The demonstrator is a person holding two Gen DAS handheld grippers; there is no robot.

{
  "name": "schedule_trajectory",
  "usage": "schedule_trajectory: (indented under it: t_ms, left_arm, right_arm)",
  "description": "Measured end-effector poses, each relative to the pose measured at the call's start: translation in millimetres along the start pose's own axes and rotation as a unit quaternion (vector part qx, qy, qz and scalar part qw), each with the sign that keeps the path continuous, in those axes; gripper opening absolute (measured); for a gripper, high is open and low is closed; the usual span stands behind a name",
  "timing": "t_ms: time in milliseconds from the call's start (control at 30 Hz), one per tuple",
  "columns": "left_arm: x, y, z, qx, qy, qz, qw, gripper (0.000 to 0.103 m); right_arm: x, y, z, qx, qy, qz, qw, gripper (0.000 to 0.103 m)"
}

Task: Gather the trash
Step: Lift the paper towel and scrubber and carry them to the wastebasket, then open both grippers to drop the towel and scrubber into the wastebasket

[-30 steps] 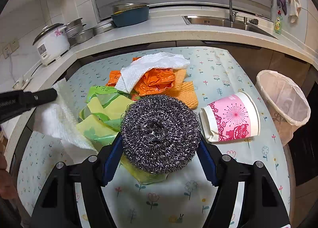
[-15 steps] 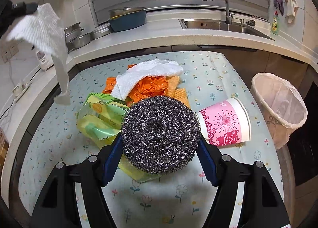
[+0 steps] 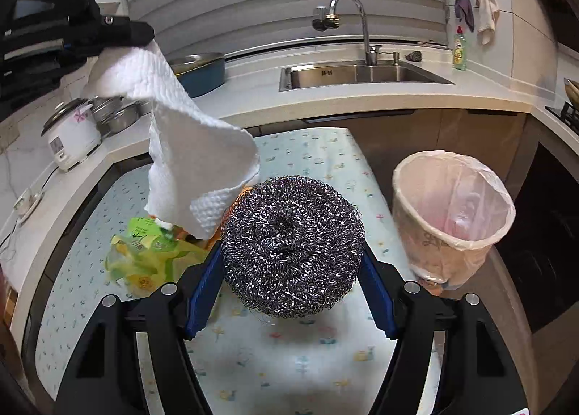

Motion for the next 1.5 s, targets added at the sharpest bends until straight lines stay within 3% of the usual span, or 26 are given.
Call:
schedule_trajectory:
  t_ms: [500,700,933,967,1067,1100,1133,1333,1433,1500]
  left_arm:
    - [129.8,121.4,17.9,0.054,-0.046,0.062,0.9955,0.000]
    - [185.7,155.4,19.7,0.064,-0.072,0.082,0.9920,0.001]
    - [240.4,171.7,31.3,0.073,-0.105,0.087,0.9881,0.002]
    - [245.7,172.4,32.8,0.077,-0.108,0.084,0.9876,0.004]
    - [252.1,168.6,33.8,0.072,-0.110,0.077,0.9883,0.025]
    - [252.0,166.7,33.2,0.068,-0.109,0.076,0.9888,0.037]
    - [251.2,165.4,32.7,0.067,-0.106,0.078,0.9891,0.041]
    - [245.4,160.6,30.3,0.075,-0.099,0.072,0.9897,0.043]
    - [239.5,152.8,26.3,0.061,-0.094,0.067,0.9915,0.051]
    - [234.5,148.3,23.7,0.061,-0.085,0.055,0.9930,0.051]
  right_arm:
    - [24.8,168.1,6.6,0.079,-0.009,0.114,0.990,0.067]
    - [52.9,206.1,9.0,0.096,-0.023,0.127,0.987,0.067]
    - [86.3,221.4,22.0,0.107,-0.047,0.123,0.986,0.067]
    - [89.4,222.5,23.0,0.109,-0.048,0.122,0.985,0.067]
    - [95.1,225.2,22.1,0.114,-0.048,0.120,0.985,0.067]
    - [96.7,226.1,20.8,0.113,-0.047,0.121,0.985,0.067]
    - [98.3,226.6,18.8,0.113,-0.046,0.122,0.985,0.067]
    - [108.4,234.6,7.2,0.114,-0.042,0.125,0.985,0.067]
    - [116.0,238.5,1.7,0.115,-0.045,0.120,0.985,0.067]
    - [124.0,241.1,-1.8,0.111,-0.050,0.122,0.985,0.068]
Point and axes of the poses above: each gripper's, at about its wrist camera, not at the fingertips, and x roughly the way its jaws point, y to its right, z to its underside, the point moved 3 cm from there along x, roughly the way its jaws point, and after that the axes turned 12 degrees about -x, right-handed, at the moved point
